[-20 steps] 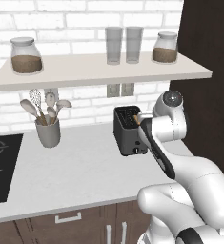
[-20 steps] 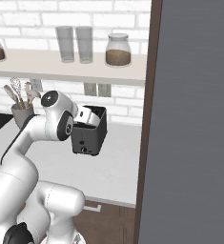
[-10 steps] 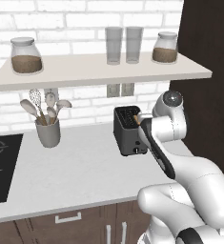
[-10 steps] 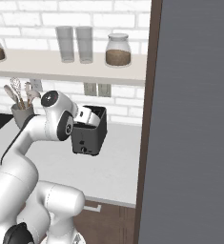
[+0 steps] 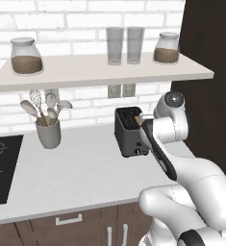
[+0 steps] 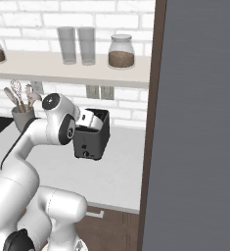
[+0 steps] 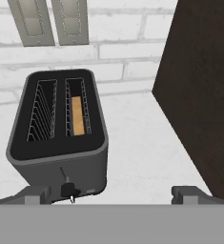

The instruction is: Start the toaster. Once the lever pops up, take the bread to the plate on the dining counter.

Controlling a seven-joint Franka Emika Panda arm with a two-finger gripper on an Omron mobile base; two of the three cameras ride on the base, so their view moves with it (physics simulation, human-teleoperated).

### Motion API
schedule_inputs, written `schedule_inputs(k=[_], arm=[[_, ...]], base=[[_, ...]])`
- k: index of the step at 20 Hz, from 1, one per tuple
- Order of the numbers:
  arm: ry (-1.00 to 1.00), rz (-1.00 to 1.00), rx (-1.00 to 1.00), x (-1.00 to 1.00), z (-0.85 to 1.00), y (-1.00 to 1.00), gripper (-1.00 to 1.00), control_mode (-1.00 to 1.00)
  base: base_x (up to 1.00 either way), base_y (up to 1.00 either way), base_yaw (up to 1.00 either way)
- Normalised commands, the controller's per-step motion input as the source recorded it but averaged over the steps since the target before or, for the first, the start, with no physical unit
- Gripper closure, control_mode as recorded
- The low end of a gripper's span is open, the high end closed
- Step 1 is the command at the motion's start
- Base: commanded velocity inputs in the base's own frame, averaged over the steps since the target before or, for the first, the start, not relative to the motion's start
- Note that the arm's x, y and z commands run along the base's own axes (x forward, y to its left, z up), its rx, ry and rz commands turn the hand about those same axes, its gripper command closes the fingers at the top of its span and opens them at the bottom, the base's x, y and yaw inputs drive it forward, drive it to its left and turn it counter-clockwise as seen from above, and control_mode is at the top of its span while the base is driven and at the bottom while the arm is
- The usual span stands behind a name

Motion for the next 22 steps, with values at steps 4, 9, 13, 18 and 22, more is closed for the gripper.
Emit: schedule_inputs(k=[4,9,13,18,22], arm=[[0.00,0.00,0.00,0.00,0.00,0.00,-1.00,-1.00],[0.00,0.00,0.00,0.00,0.00,0.00,-1.00,-1.00],[0.00,0.00,0.00,0.00,0.00,0.00,-1.00,-1.00],[0.00,0.00,0.00,0.00,0.00,0.00,-1.00,-1.00],[0.00,0.00,0.00,0.00,0.00,0.00,-1.00,-1.00]], base=[[0.00,0.00,0.00],[0.00,0.00,0.00],[0.00,0.00,0.00],[0.00,0.00,0.00],[0.00,0.00,0.00]])
